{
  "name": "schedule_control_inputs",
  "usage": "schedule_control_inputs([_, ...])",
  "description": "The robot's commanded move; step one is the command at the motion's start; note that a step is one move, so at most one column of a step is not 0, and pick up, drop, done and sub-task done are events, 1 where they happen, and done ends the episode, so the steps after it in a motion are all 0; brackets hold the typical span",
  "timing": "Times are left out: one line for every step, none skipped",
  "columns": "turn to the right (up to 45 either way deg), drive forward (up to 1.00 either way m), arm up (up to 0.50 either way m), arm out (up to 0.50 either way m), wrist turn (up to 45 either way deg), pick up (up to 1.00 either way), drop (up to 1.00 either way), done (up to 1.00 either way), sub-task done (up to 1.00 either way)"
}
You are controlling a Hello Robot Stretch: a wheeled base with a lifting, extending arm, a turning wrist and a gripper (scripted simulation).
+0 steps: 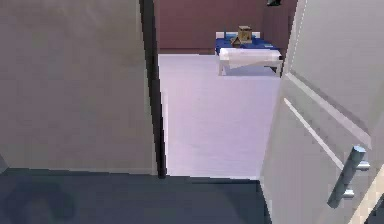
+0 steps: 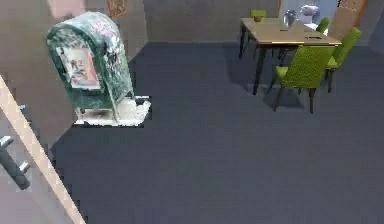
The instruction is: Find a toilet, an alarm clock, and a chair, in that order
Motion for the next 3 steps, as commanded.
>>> schedule_control_inputs([0.0, 1.0, 0.0, 0.0, 0.0, 0.0, 0.0, 0.0, 0.0])
schedule_control_inputs([0.0, 0.7, 0.0, 0.0, 0.0, 0.0, 0.0, 0.0, 0.0])
schedule_control_inputs([-12.0, 0.0, 0.0, 0.0, 0.0, 0.0, 0.0, 0.0, 0.0])
